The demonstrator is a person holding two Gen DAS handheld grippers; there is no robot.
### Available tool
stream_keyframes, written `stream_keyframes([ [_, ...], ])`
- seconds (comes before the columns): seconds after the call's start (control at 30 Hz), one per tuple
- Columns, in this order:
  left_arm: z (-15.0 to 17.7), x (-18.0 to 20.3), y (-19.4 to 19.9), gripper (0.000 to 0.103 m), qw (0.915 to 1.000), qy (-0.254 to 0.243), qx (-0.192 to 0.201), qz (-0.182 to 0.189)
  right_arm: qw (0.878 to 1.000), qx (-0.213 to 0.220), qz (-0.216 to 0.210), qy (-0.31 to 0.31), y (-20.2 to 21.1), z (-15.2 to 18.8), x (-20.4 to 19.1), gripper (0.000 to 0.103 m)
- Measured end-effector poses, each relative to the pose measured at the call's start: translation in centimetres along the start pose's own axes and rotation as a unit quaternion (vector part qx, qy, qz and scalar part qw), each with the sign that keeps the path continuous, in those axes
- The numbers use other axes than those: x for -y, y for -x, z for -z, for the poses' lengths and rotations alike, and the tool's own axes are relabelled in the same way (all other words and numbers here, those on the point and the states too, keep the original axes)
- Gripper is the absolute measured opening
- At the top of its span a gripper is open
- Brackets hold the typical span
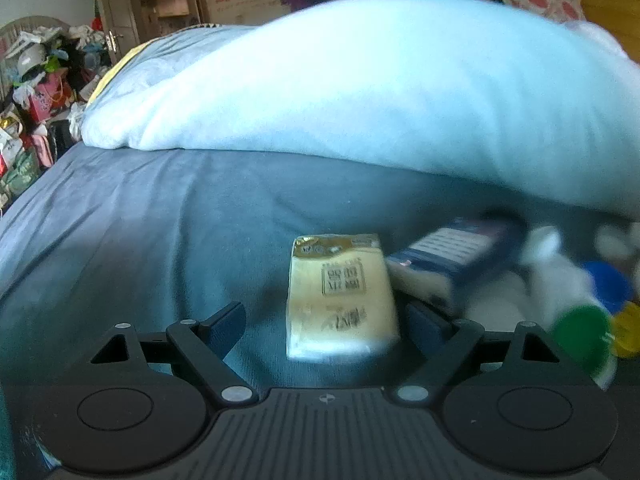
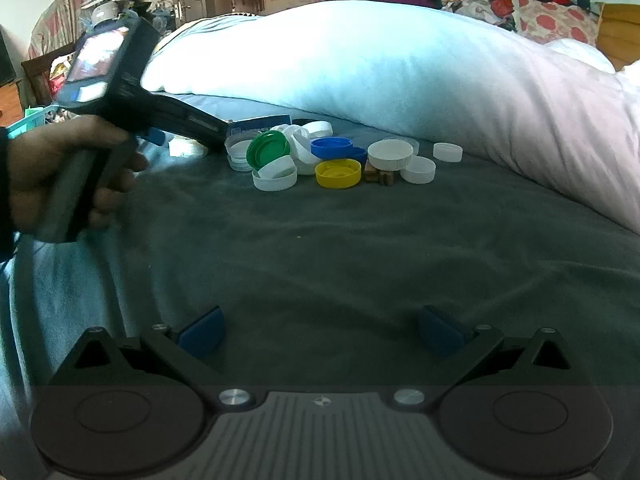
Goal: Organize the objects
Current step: 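Grasp the yellow snack packet with the left tool while the right tool grasps a white cap, then carry the packet and cap over the teal basket and open both tools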
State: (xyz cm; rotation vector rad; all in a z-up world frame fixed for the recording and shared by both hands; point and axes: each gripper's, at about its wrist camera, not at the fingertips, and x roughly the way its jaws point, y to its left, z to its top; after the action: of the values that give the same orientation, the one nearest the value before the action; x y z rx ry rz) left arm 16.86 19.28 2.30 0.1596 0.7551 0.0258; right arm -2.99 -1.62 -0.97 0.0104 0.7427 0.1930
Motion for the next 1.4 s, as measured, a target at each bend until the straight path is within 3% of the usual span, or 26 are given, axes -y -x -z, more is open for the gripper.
stream_keyframes([
  [0.07,0.0,-0.1,-0.8,0.084,1.0000,-0.002,0.001,-0.002,1.000,0.001,-0.001,-0.003,0.2,-0.3,0.3,0.101],
  [0.13,0.1,-0.5,-0.9,0.068,0.9999,0.006,0.008,0.012,0.999,0.032,0.012,-0.021,1.2,-0.8,1.2,0.094],
  [0.17,0.6,-0.9,-0.4,0.052,0.9996,0.013,0.013,0.020,0.998,0.051,0.013,-0.039,1.7,-1.2,1.9,0.094],
  [0.27,1.4,-1.3,1.4,0.050,0.9994,0.018,0.027,0.007,0.993,0.096,0.022,-0.060,2.1,-2.5,3.8,0.093],
  [0.37,2.3,-1.2,3.7,0.049,0.9989,0.015,0.041,0.017,0.993,0.102,0.049,-0.044,-0.1,-4.8,5.5,0.080],
  [0.5,3.6,-1.7,6.5,0.049,0.9974,0.034,0.041,0.050,0.995,0.051,0.081,-0.003,-5.6,-8.0,7.2,0.062],
  [0.57,4.1,-1.9,7.1,0.049,0.9964,0.041,0.035,0.066,0.995,0.031,0.093,0.022,-8.2,-8.6,7.4,0.058],
  [0.77,5.1,-1.2,7.5,0.049,0.9951,0.041,0.024,0.087,0.997,0.022,0.064,0.040,-11.9,-10.3,7.9,0.054],
  [0.83,5.1,-0.9,7.4,0.050,0.9950,0.039,0.025,0.089,0.997,0.023,0.055,0.043,-12.4,-10.5,8.1,0.049],
  [0.87,5.1,-0.8,7.3,0.050,0.9949,0.040,0.025,0.089,0.998,0.023,0.044,0.041,-12.5,-10.5,8.3,0.039],
  [0.9,5.1,-0.7,7.3,0.050,0.9948,0.040,0.025,0.090,0.998,0.026,0.038,0.035,-12.4,-10.5,8.4,0.034],
  [1.07,5.1,0.0,8.1,0.048,0.9962,0.030,0.034,0.074,0.996,0.059,0.067,-0.011,-9.2,-9.4,8.9,0.034],
  [1.2,4.4,-0.2,10.9,0.046,0.9954,0.032,0.058,0.070,0.992,0.084,0.072,-0.054,-5.6,-9.2,9.0,0.034],
  [1.4,1.6,-2.4,18.3,0.046,0.9877,0.052,0.134,0.062,0.988,0.151,0.030,-0.029,1.2,-13.6,5.1,0.034],
])
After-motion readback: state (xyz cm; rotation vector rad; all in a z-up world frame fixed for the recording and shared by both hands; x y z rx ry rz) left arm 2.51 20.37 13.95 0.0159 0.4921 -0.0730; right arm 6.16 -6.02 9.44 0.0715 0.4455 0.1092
